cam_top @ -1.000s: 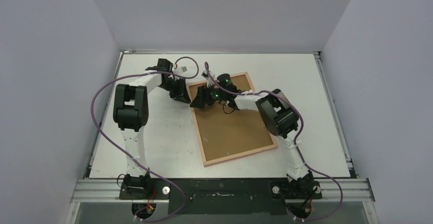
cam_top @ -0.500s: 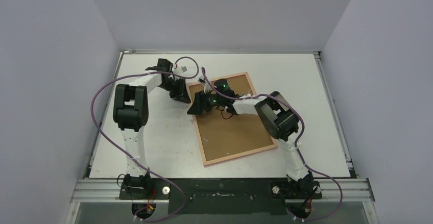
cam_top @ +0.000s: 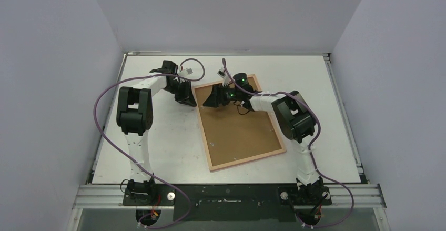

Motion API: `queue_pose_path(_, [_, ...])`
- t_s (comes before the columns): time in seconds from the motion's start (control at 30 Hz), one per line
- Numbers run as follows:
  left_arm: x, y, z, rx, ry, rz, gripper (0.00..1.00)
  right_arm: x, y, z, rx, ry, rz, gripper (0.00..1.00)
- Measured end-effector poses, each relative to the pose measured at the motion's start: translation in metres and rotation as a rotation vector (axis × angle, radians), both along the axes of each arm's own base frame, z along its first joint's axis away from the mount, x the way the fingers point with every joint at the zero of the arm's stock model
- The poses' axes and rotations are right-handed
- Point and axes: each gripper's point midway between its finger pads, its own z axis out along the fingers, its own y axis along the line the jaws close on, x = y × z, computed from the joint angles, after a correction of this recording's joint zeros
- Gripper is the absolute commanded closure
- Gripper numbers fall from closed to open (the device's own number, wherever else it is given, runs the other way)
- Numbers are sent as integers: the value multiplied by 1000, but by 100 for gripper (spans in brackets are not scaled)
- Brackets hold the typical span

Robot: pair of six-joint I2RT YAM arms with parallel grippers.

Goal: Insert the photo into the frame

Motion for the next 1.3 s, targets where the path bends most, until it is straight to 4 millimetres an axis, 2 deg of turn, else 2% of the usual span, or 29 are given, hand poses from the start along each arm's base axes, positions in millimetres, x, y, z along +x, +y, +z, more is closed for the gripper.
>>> queue_pose_path(0.1, [0,0,0,0,0,0,91,7,-7,0,-3,5,-22,31])
queue_pose_path(0.27, [0,0,0,-1,0,0,91,3,3,3,4,12,-7,32])
queue_pose_path(0.43, [0,0,0,-9,0,2,91,-2,12,-4,1,23,9,32])
queue_pose_path(0.7, [0,0,0,-12,-2,1,91,-5,15,-12,3,48,9,32])
queue_pose_path(1.3, [0,0,0,-12,-2,1,92,-8,25,-12,31,52,21,34])
